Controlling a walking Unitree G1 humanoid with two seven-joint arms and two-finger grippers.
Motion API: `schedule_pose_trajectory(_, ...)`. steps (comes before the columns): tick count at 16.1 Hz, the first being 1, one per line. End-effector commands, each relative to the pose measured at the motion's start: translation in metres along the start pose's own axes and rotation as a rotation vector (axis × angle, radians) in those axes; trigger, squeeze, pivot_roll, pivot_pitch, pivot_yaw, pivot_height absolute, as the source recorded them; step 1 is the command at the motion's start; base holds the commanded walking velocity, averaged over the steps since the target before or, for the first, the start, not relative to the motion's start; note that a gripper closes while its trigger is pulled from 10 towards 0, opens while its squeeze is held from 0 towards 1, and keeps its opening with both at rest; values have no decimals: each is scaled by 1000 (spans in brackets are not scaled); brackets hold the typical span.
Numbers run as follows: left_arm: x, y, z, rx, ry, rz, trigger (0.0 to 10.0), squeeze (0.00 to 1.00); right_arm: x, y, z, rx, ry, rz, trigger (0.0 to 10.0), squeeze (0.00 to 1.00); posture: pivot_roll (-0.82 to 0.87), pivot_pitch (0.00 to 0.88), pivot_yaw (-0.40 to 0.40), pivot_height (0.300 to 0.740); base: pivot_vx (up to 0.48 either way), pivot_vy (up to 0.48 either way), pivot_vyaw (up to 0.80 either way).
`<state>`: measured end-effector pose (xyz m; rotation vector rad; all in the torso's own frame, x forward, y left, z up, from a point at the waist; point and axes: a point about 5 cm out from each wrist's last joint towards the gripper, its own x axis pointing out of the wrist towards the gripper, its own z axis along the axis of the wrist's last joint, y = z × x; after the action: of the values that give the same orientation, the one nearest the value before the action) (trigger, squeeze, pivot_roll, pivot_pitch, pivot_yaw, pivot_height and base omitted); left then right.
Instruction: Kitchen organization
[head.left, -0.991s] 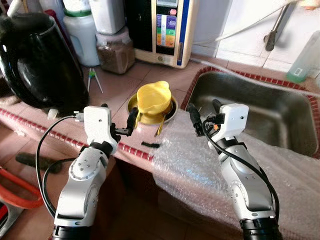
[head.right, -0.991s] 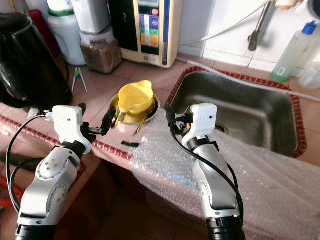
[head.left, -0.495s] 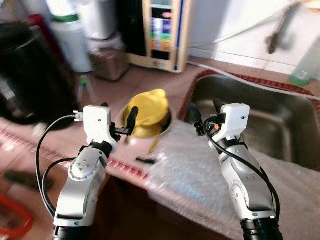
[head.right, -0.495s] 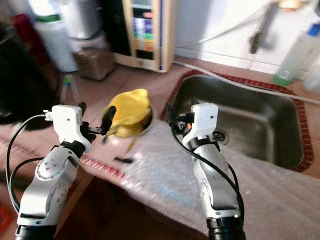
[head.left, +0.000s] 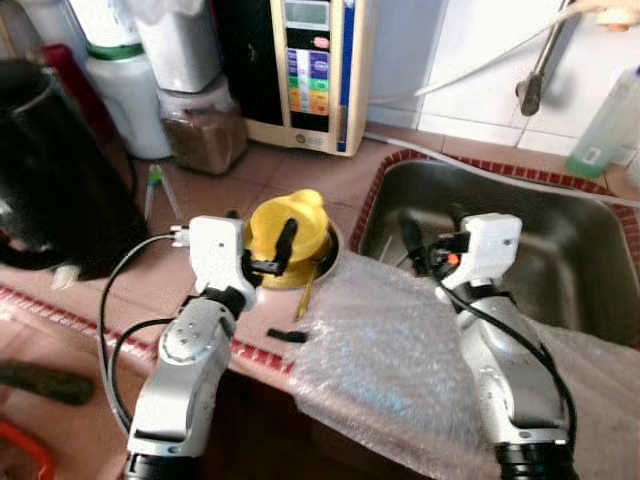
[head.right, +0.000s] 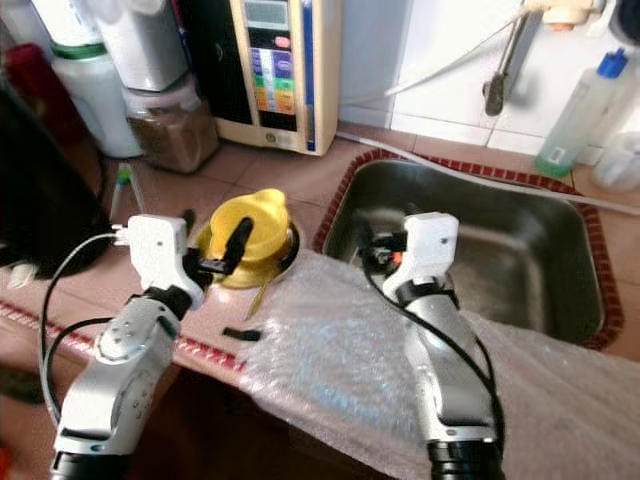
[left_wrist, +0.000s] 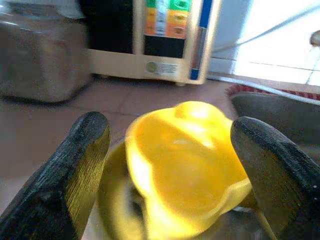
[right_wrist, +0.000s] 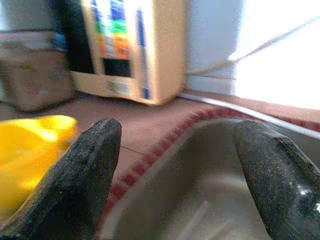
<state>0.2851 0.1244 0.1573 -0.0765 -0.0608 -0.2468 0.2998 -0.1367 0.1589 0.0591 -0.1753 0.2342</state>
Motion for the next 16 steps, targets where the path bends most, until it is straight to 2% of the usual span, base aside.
schedule_pose_trajectory(1, -2, 5, -1, 13, 4, 25, 10000, 0, 2, 4, 5, -10, -16, 19, 10000, 0, 17, 74, 19, 740, 0, 0, 0)
schedule_pose_trajectory(5, -1, 10, -3, 2, 14, 56, 10000, 0, 2, 6, 5, -16, -15, 33, 10000, 0, 16, 75, 13, 740, 0, 0, 0)
schedule_pose_trajectory(10, 3, 8, -3, -10, 29, 40, 10000, 0, 1, 10, 4, -26, -12, 55, 10000, 0, 13, 87, 14, 740, 0, 0, 0)
schedule_pose_trajectory(16, 27, -7, 0, -2, 59, -23, 10000, 0, 1, 12, 2, -16, -7, 54, 10000, 0, 5, 77, 19, 740, 0, 0, 0)
